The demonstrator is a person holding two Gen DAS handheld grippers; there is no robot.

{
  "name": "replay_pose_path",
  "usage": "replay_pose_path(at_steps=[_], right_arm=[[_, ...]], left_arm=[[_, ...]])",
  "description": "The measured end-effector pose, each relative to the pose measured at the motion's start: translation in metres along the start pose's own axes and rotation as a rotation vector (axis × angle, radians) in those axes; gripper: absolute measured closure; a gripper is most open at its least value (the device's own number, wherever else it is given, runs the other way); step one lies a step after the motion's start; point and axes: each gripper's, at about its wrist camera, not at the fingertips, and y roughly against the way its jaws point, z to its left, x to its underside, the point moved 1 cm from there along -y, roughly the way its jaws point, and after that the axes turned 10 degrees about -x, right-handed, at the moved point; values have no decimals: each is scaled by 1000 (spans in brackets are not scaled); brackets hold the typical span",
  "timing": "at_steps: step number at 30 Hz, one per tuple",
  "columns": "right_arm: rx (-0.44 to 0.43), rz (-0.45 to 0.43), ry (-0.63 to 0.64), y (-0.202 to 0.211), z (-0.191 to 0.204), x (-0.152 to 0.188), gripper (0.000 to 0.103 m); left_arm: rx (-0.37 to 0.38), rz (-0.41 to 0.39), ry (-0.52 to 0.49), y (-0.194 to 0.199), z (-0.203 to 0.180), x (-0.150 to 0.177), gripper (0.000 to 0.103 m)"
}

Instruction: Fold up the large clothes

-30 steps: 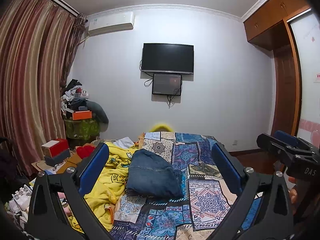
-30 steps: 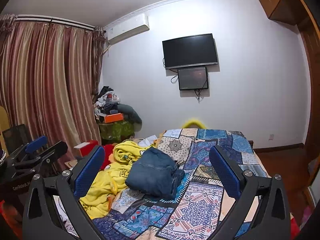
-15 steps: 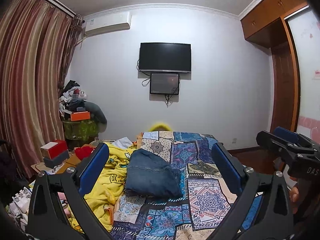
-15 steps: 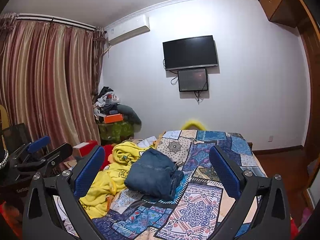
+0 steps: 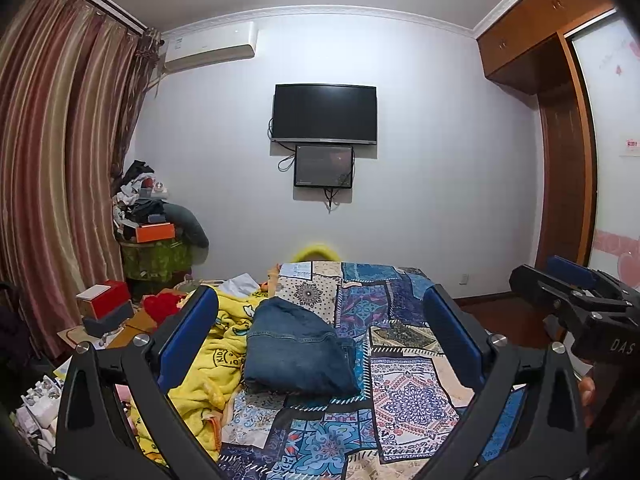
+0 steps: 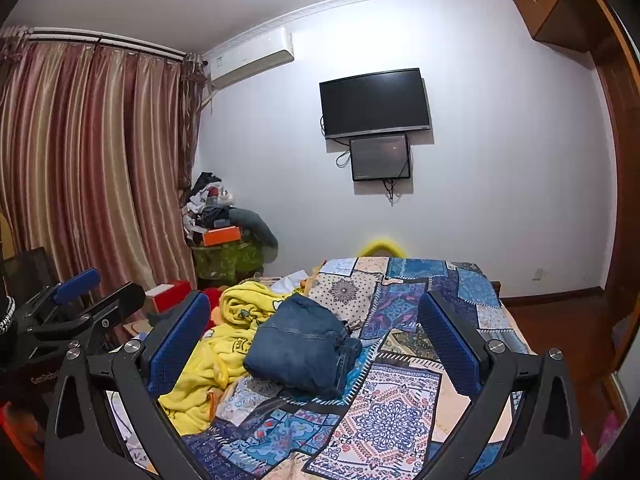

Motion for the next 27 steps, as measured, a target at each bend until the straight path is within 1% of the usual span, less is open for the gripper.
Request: replay_pose_path(at_steps=[5,15,23,27], right_arm=[[5,-1,-1,1,0,0,0],[7,4,-2,0,-1,0,0],[3,1,-13,-1,-3,-1,0],[7,7,-14,-5,-5,1,0]], left_arm=[[9,8,-12,-3,-4,0,0],[29,34,16,-7,0,2,0],[22,56,36,-14,4,6,0],[34,69,40,-18,5,9,0]])
